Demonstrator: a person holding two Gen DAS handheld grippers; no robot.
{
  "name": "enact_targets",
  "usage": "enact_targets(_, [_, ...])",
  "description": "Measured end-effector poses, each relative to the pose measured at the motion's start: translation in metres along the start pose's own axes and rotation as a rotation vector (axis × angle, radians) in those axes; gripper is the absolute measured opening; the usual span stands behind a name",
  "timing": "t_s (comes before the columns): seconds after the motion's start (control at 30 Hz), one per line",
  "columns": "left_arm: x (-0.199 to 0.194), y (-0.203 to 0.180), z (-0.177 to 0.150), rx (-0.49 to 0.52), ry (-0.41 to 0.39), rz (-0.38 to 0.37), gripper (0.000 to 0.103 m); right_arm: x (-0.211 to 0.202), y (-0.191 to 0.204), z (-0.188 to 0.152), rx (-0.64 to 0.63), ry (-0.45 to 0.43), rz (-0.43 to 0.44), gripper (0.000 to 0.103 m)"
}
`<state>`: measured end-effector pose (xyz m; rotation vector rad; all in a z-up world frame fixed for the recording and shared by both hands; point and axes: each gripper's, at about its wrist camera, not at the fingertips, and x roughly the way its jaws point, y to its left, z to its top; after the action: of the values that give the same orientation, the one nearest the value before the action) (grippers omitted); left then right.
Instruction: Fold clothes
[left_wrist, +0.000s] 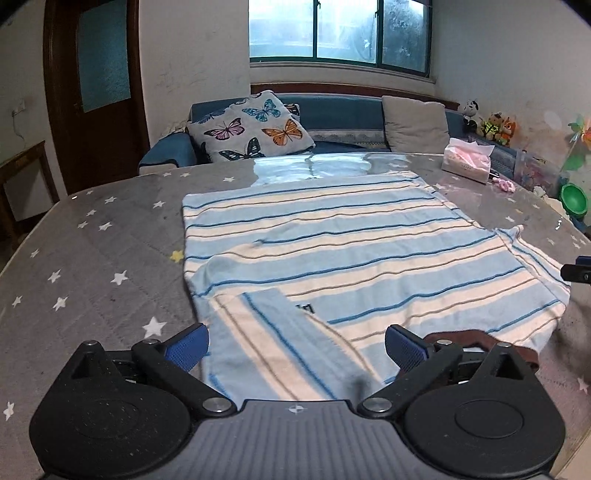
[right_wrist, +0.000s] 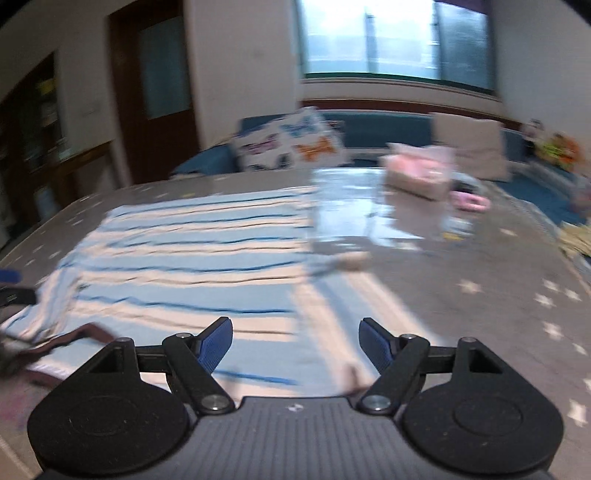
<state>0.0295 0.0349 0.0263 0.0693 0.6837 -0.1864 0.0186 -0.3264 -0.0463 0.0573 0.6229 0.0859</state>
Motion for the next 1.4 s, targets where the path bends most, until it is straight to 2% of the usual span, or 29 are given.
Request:
enact_targets(0.07, [0.002,-0.005,0.001,-0.005,0.003,-0.007,0.103,0.001,-0.021,-0.002,0.054,0.002,-0.057,0.074])
enact_targets(0.23, [0.008,-0.023,0.002,0.008,0.021,-0.03,0.103,0.012,-0.057,-0.007,0.124,0.019,-0.128,0.062])
enact_targets(0.33, [0.013,-0.038,0.002,0.03,0.04,-0.046,0.103,0.022,-0.07,-0.01,0.146,0.04,-0.142,0.054])
enact_targets(0.4, [0.017,-0.048,0.003,0.045,0.049,-0.059,0.103,0.026,-0.072,-0.012,0.15,0.046,-0.143,0.044])
enact_targets(0.47, [0.022,-0.059,0.004,0.061,0.059,-0.074,0.103,0.027,-0.073,-0.014,0.156,0.049,-0.147,0.04])
enact_targets(0.6, [0.032,-0.08,0.007,0.096,0.08,-0.095,0.103,0.027,-0.073,-0.015,0.153,0.039,-0.153,0.018])
enact_targets(0.7, [0.039,-0.094,0.007,0.12,0.094,-0.115,0.103,0.025,-0.075,-0.016,0.17,0.032,-0.137,0.011])
enact_targets(0.87, [0.05,-0.113,0.004,0.15,0.122,-0.141,0.103,0.012,-0.069,-0.009,0.171,-0.005,-0.088,0.008])
enact_targets(1.0, [0.051,-0.115,0.002,0.156,0.126,-0.151,0.103,-0.006,-0.051,0.006,0.148,-0.055,0.006,0.008])
enact_targets(1.13, [0.046,-0.108,0.003,0.138,0.113,-0.147,0.103,-0.016,-0.017,0.018,0.073,-0.082,0.101,0.008])
enact_targets(1.4, [0.039,-0.089,0.001,0.095,0.102,-0.128,0.103,-0.004,0.04,0.014,-0.01,-0.033,0.228,0.009])
